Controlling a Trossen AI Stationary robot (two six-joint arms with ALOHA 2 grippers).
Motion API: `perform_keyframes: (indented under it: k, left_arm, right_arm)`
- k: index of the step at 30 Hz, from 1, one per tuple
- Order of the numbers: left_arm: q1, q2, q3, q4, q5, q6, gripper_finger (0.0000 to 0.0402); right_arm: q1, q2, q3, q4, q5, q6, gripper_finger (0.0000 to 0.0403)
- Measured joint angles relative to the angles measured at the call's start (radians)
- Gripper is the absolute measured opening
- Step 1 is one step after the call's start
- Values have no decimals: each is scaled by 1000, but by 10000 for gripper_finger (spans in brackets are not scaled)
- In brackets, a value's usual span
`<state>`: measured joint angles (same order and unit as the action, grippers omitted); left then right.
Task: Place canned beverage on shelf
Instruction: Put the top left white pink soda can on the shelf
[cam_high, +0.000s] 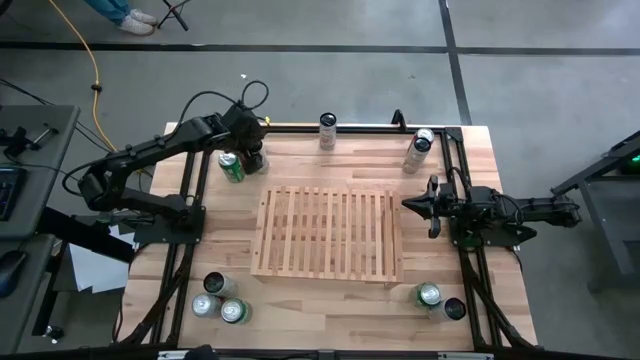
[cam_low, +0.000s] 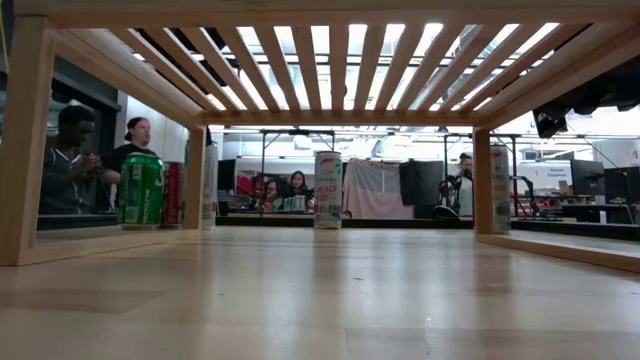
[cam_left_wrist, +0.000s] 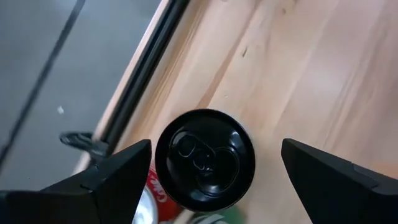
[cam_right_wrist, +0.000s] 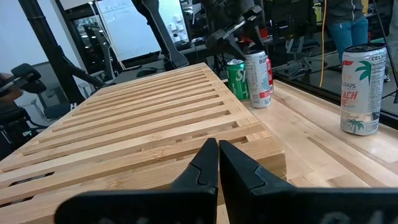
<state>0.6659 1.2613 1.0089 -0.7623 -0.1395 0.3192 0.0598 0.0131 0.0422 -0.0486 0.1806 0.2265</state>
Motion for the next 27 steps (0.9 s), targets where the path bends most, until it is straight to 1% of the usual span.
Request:
perform_keyframes:
  k: [7,12,20,27]
  left_arm:
    - [3,0,1,-30,-1,246,349]
    - [21,12,1,-32,0,347,349]
    - [41,90,1,-27,5,416,348]
    - [41,138,1,-18,7,425,348]
  right_arm:
    - [0,0,0,0,0,0,0]
    - [0,0,0,0,0,0,0]
    - [0,0,0,0,0,0,0]
    - [0,0,0,0,0,0,0]
